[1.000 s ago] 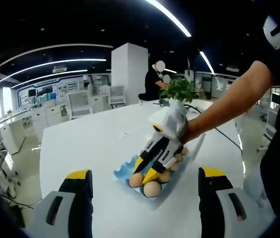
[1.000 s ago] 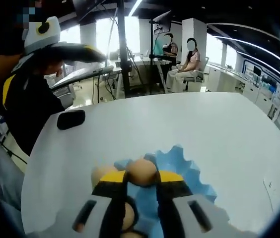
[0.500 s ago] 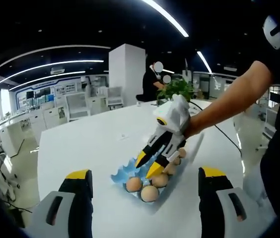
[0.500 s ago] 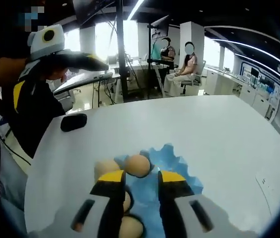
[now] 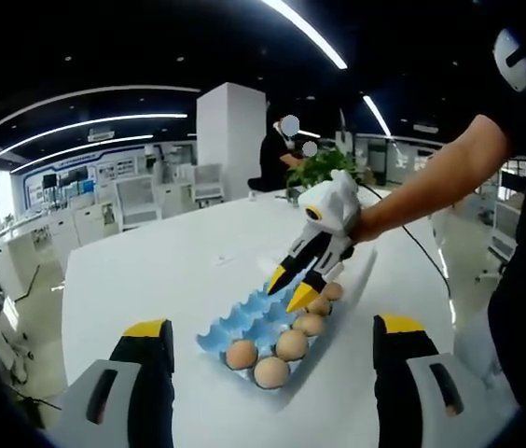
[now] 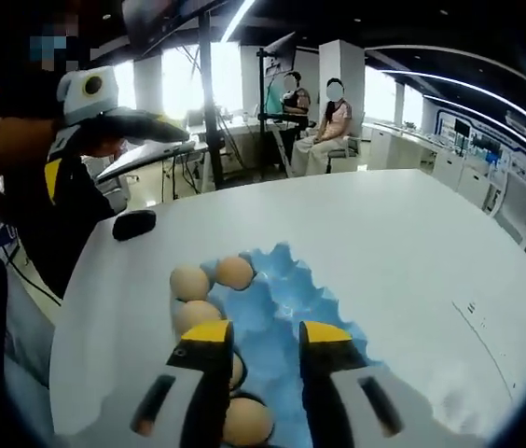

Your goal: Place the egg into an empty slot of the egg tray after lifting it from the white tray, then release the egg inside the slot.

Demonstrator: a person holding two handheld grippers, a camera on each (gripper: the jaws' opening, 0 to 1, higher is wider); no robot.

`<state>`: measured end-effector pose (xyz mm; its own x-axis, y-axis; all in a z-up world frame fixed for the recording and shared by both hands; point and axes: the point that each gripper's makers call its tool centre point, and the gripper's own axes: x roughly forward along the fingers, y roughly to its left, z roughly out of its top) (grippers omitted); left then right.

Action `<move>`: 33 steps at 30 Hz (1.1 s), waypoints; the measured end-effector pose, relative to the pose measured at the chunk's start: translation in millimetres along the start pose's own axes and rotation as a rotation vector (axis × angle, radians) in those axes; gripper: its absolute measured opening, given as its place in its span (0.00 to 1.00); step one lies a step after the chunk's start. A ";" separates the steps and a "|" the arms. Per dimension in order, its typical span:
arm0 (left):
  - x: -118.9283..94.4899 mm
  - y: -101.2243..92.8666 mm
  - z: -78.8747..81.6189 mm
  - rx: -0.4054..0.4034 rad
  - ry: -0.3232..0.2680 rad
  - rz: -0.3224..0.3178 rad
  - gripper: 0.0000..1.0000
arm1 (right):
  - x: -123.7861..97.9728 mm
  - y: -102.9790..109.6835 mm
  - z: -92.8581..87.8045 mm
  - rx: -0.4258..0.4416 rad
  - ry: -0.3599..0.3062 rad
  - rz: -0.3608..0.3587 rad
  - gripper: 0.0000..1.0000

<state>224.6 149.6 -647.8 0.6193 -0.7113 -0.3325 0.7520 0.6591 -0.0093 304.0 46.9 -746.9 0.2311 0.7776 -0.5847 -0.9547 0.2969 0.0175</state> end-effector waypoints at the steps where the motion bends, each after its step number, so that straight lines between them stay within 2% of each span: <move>1: 0.4 -0.2 0.0 0.000 0.000 -0.001 0.91 | -1.7 -0.5 -0.7 0.001 -0.002 0.001 0.31; 15: 14.8 -6.4 2.5 0.009 0.000 -0.030 0.91 | -50.1 -25.6 -34.0 0.051 0.005 -0.078 0.31; 24: 25.5 -11.3 7.9 0.016 -0.002 -0.049 0.90 | -86.8 -45.4 -65.7 0.098 0.019 -0.146 0.31; 33: 32.0 -13.8 12.2 0.023 -0.002 -0.058 0.90 | -118.7 -62.9 -87.3 0.127 0.029 -0.203 0.31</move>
<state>236.8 114.7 -646.8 0.5747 -0.7489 -0.3300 0.7919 0.6106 -0.0066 320.3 -112.4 -749.5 0.4087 0.6792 -0.6096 -0.8578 0.5141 -0.0023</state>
